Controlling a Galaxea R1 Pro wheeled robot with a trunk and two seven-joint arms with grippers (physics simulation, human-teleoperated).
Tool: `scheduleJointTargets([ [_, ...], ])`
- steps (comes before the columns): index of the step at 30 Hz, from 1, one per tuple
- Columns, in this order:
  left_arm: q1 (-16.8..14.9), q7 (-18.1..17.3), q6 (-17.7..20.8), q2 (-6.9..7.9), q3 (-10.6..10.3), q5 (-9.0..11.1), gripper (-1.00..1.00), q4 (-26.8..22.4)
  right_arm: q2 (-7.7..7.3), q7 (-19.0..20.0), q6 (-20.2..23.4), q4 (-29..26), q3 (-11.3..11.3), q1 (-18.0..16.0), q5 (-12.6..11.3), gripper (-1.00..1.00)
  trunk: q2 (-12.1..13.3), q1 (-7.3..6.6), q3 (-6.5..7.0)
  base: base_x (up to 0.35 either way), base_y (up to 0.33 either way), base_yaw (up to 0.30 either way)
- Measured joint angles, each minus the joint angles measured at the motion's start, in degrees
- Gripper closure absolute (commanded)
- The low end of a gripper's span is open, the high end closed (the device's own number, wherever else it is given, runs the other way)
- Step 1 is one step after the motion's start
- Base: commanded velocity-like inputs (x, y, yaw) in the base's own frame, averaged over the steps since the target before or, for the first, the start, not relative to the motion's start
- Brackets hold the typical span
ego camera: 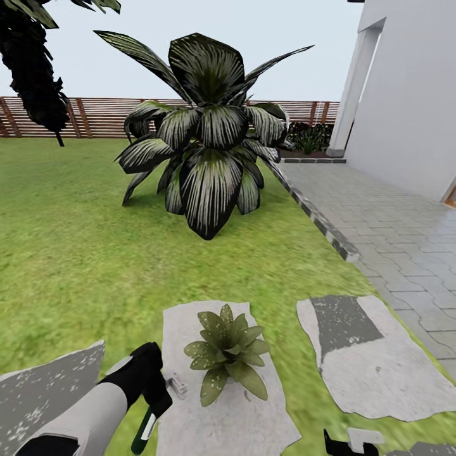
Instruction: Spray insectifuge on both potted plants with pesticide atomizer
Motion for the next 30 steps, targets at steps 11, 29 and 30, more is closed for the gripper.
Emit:
scheduleJointTargets([
  [11,0.00,0.78,-0.01,0.86,-0.26,2.76,1.00,0.27,-0.34,-0.08,0.00,0.08,-0.06,0.05,0.07,-1.00,0.00,0.00,0.00,0.000,0.000,0.000],
  [29,1.07,2.38,-0.11,1.04,2.53,2.82,1.00,-0.58,-0.12,-0.01,-0.06,0.02,0.03,0.07,0.00,-1.00,0.00,0.01,0.00,-0.021,-0.156,0.072],
  [30,1.07,2.38,-0.08,1.05,2.54,2.84,1.00,-0.57,-0.13,-0.01,-0.04,0.02,0.03,0.07,0.00,-1.00,0.00,0.02,0.00,-0.177,-0.238,0.273],
])
